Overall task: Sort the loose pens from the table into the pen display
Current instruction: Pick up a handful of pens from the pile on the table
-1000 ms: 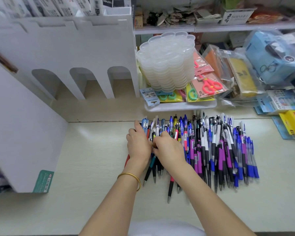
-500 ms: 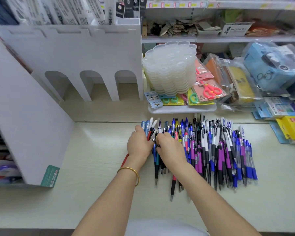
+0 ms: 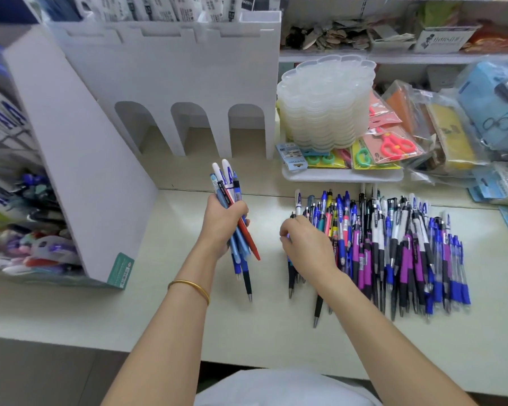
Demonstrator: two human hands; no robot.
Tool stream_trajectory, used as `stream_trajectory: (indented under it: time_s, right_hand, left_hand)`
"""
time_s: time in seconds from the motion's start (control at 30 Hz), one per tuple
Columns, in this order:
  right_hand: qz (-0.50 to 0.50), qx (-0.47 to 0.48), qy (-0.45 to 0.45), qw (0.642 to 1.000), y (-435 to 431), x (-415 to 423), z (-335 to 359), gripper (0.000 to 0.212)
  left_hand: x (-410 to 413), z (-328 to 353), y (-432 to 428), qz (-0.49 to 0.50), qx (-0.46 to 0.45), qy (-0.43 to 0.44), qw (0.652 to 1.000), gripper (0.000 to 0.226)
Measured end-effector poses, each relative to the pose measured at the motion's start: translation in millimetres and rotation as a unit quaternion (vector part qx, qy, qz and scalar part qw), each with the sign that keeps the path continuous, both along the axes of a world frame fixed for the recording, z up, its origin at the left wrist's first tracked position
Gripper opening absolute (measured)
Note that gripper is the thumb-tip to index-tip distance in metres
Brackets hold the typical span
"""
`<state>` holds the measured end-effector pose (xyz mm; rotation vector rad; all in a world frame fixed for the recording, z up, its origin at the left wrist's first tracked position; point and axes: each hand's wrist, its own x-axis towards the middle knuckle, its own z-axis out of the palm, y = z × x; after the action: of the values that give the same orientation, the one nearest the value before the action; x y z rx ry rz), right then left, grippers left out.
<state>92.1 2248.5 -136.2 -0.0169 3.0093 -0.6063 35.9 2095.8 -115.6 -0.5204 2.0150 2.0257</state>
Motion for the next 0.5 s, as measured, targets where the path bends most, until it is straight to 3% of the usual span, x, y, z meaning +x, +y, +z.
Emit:
stream_trajectory:
  time_s: [0.1, 0.17, 0.37, 0.5]
  right_hand:
    - [-0.052, -0.188, -0.044, 0.98, -14.9, 3.9, 4.9, 0.019]
    - [-0.109, -0.355, -0.13, 0.919, -25.5, 8.2, 9.2, 0.026]
    - [-0.099, -0.596, -0.261, 0.753, -37.4, 22.3, 15.1, 0.032]
    - [-0.093, -0.594, -0.24, 0.762, -21.7, 17.9, 25.0, 0.026]
  left_hand:
    - [1.0, 7.2, -5.1, 0.031, 0.019, 0.029, 0.999, 0.024]
    - [0.9, 12.9, -5.3, 0.06, 0.041, 0.04, 0.997, 0.026]
    - [-5.0, 30.4, -4.7, 0.12, 0.106, 0.084, 0.983, 0.025]
    - [-5.8, 34.0, -2.4, 0.125, 0.135, 0.092, 0.979, 0.028]
